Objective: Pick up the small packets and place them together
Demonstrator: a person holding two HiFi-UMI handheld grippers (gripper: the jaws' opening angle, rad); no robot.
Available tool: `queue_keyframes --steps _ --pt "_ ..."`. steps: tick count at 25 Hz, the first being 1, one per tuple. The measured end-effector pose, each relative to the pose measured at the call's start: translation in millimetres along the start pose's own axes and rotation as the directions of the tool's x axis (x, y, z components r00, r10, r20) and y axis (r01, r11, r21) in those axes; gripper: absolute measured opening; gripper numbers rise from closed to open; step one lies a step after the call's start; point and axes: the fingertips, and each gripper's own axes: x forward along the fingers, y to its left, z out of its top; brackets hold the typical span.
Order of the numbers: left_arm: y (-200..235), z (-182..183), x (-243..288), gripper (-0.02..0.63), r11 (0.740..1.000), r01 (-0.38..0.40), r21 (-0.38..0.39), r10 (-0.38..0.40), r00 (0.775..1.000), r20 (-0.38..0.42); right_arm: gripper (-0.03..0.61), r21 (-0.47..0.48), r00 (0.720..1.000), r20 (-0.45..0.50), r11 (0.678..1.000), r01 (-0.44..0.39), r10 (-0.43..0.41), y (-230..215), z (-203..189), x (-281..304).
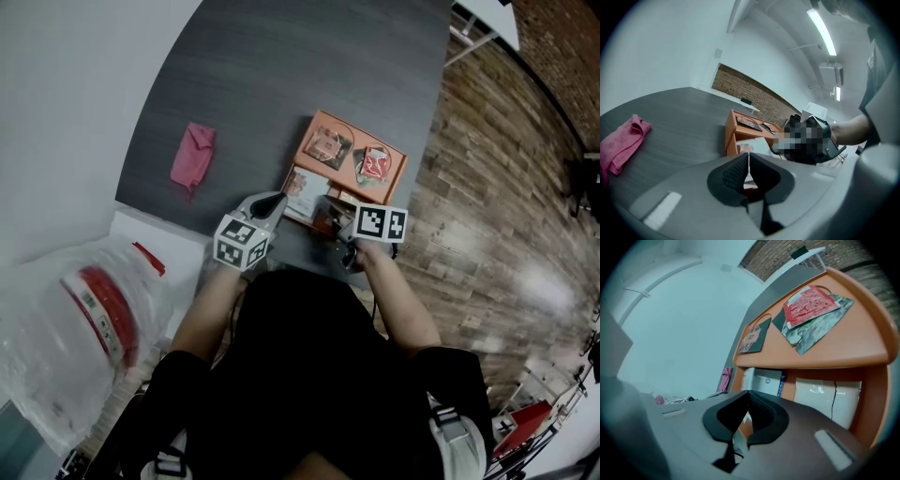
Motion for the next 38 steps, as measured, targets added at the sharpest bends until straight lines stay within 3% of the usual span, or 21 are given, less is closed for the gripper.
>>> queue_keyframes --steps 5,9,13,17,21,24,26,28,32,35,38 --pt "-1 5 -4 0.006 1.0 -0.001 -0.002 0.001 1.0 0.029 0.002 -0.002 1.0 0.01 1.0 -0.012 0.012 4 -5 -13" --pt "-5 4 -5 0.006 1.0 0.006 0.001 -0.006 1.0 0.024 0.003 -0.062 1.0 -0.007 0.998 0.028 -0.029 -1 -3 -9" --pt "-6 2 -6 0.006 1.0 0.002 0.002 -0.002 1.0 0.017 0.118 -0.106 0.996 -0.052 0.992 0.062 -0.067 -5 3 5" --pt "-7 2 -11 0.006 1.0 -0.007 -0.007 0.007 1.0 0.025 0.159 -0.102 0.992 -0.062 0.989 0.104 -0.111 -14 7 16" --pt "-4 -1 -17 0.006 0.999 -0.022 -0.027 0.022 0.999 0.03 0.267 -0.166 0.981 -0.07 0.972 0.169 -0.183 -23 5 24" --pt "0 -4 -21 0.006 0.998 -0.037 -0.041 0.038 0.999 0.03 0.273 -0.25 0.972 -0.07 0.947 0.201 -0.225 -21 6 27" --pt "2 -6 -23 0.006 0.998 -0.046 -0.05 0.048 0.999 0.027 0.281 -0.34 0.965 -0.06 0.914 0.221 -0.255 -15 8 27" --pt "3 -9 -25 0.006 0.997 -0.052 -0.059 0.053 0.998 0.025 0.293 -0.458 0.956 -0.066 0.859 0.227 -0.288 -8 5 29" --pt "4 -13 -26 0.006 0.996 -0.054 -0.072 0.056 0.998 0.022 0.333 -0.685 0.934 -0.087 0.701 0.196 -0.346 5 -5 35" --pt "3 -13 -26 0.006 0.995 -0.056 -0.077 0.058 0.998 0.025 0.369 -0.791 0.925 -0.1 0.593 0.149 -0.366 16 -10 41" --pt "2 -11 -28 0.006 0.995 -0.06 -0.083 0.062 0.998 0.03 0.393 -0.826 0.923 -0.131 0.555 0.1 -0.362 23 -13 51"
